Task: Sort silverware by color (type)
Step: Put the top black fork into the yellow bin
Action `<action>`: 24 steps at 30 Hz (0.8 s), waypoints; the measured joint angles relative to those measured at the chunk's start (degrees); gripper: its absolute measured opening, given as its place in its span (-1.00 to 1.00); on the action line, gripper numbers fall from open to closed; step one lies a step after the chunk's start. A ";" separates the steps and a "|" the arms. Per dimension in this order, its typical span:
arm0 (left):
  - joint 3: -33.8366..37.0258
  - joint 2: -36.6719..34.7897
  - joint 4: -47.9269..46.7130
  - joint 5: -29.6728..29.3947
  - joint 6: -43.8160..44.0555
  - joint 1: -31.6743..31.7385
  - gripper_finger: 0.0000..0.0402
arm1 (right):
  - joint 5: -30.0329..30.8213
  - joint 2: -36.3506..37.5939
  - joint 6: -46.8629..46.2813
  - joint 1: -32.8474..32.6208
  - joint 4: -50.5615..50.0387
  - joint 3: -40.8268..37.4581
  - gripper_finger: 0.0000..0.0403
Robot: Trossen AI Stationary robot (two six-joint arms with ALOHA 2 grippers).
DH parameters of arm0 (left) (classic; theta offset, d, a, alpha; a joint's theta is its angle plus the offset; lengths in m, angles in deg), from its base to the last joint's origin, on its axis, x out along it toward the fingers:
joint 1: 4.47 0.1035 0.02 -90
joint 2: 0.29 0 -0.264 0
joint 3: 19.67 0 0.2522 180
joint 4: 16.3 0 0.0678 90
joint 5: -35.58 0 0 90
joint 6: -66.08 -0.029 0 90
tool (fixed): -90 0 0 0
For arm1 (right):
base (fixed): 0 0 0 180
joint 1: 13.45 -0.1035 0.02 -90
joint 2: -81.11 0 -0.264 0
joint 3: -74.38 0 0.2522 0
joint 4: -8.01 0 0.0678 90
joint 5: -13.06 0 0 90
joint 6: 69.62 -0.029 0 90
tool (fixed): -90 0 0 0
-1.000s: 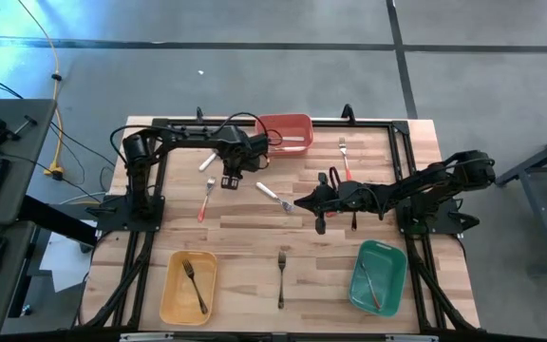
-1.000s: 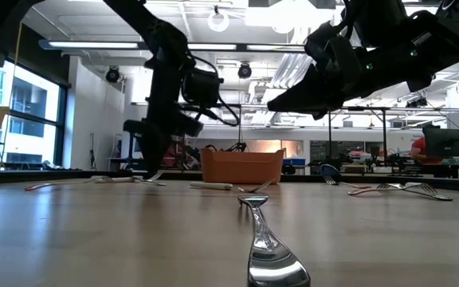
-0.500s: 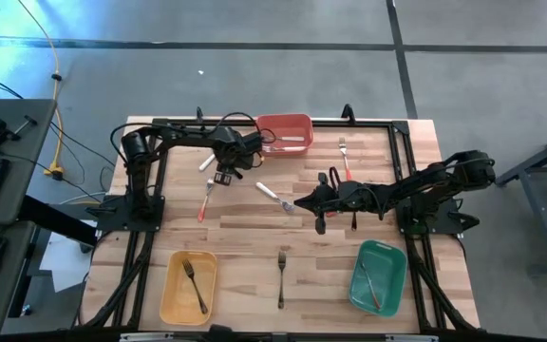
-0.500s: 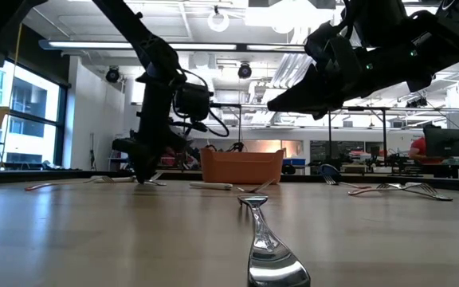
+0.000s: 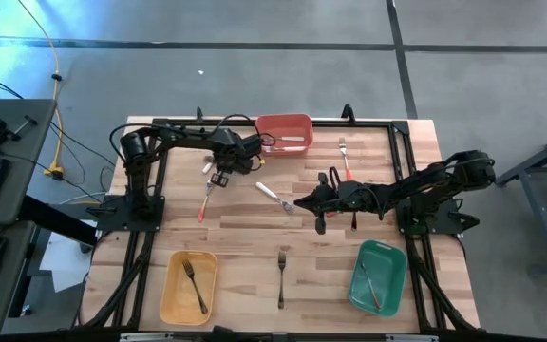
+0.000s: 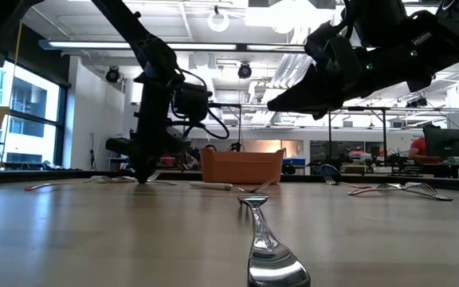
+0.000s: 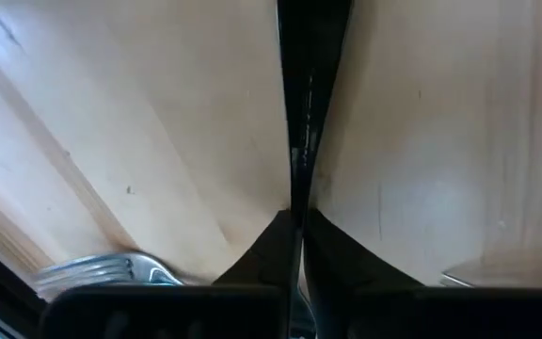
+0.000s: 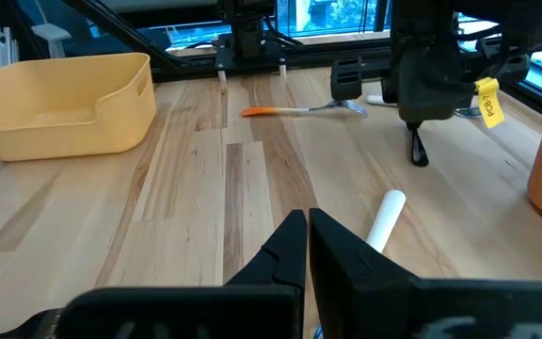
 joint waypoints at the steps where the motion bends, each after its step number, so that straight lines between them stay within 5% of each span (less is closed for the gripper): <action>1: -0.25 -0.05 -0.17 -0.10 -0.02 -0.19 -0.97 | -0.02 0.00 0.00 -0.02 0.00 0.00 -1.00; 15: -1.50 -11.01 -6.50 -1.11 5.61 -4.62 -0.99 | -0.02 0.00 -0.21 -0.02 0.02 0.00 -1.00; 24: -1.48 -22.91 -24.91 2.75 14.65 -21.62 -1.00 | -0.02 0.00 0.00 -0.02 0.55 0.00 -1.00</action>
